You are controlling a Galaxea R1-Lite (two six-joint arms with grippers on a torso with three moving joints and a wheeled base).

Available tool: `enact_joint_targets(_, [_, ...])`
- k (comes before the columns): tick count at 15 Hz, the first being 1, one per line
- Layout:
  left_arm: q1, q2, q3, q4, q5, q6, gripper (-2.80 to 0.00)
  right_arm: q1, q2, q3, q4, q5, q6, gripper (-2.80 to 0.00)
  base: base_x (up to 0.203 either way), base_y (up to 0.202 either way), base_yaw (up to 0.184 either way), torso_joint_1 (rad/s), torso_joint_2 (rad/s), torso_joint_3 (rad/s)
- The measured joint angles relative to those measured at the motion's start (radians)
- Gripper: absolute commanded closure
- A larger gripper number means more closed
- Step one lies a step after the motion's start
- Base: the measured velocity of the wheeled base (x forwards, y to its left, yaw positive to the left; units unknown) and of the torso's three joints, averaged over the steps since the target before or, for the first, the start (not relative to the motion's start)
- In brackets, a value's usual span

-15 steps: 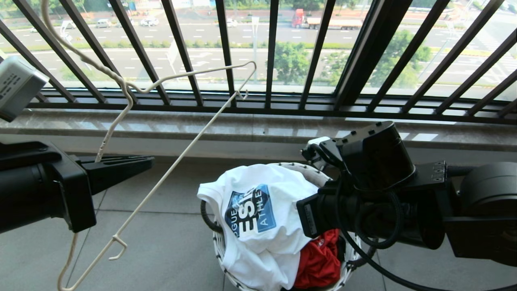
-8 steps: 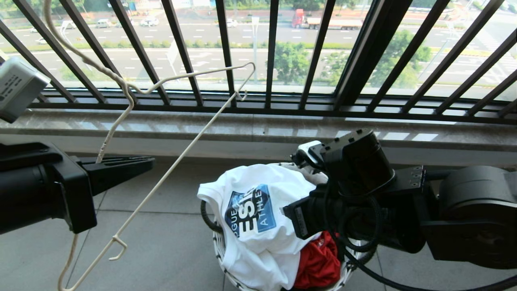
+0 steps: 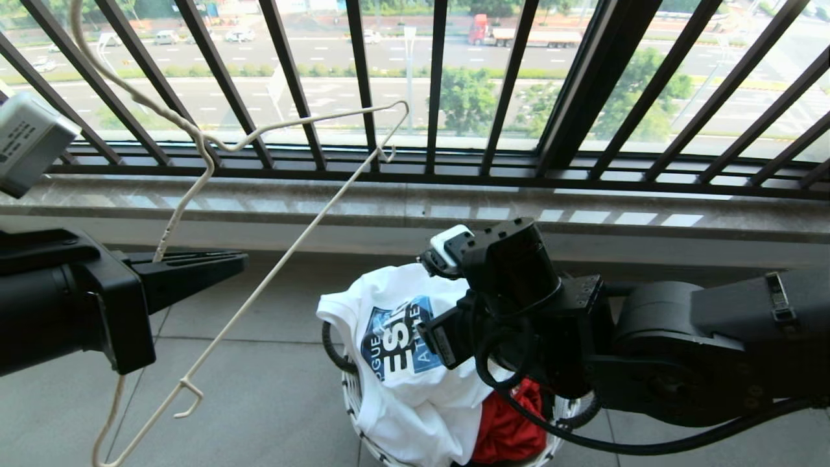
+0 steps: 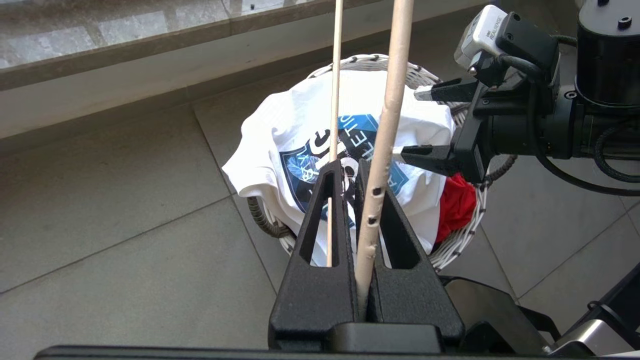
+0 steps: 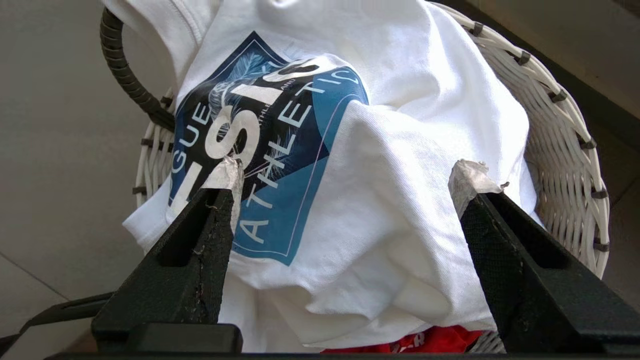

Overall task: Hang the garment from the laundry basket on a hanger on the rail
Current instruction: Pick up clothes from the basket

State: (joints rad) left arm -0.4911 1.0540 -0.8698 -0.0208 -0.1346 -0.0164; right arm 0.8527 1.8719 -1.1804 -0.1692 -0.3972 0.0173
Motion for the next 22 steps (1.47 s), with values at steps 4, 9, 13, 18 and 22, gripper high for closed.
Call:
enact_joint_targets(4, [0.0,0.0,0.0,0.0,0.0,0.0,0.0,-0.009,0.047,-0.002,-0.059,-0.003,-0.082,-2.8,0.0,0.0,0.0,0.0,0.0,0.0])
enact_joint_targets(9, [0.0,0.0,0.0,0.0,0.0,0.001,0.0,-0.035,0.101,0.0,-0.121,0.012,-0.11,-2.8,0.0,0.0,0.0,0.0,0.0,0.0])
enact_joint_targets(13, [0.0,0.0,0.0,0.0,0.0,0.001,0.0,-0.058,0.156,0.005,-0.229,0.013,-0.137,-2.8,0.0,0.0,0.0,0.0,0.0,0.0])
enact_joint_targets(18, [0.0,0.001,0.0,0.0,0.0,0.002,0.0,-0.064,0.182,0.022,-0.232,0.022,-0.139,0.0,0.0,0.0,0.0,0.0,0.0,0.0])
enact_joint_targets(22, [0.0,0.001,0.0,0.0,0.001,0.001,0.0,-0.064,0.175,0.034,-0.233,0.023,-0.138,0.0,0.0,0.0,0.0,0.0,0.0,0.0])
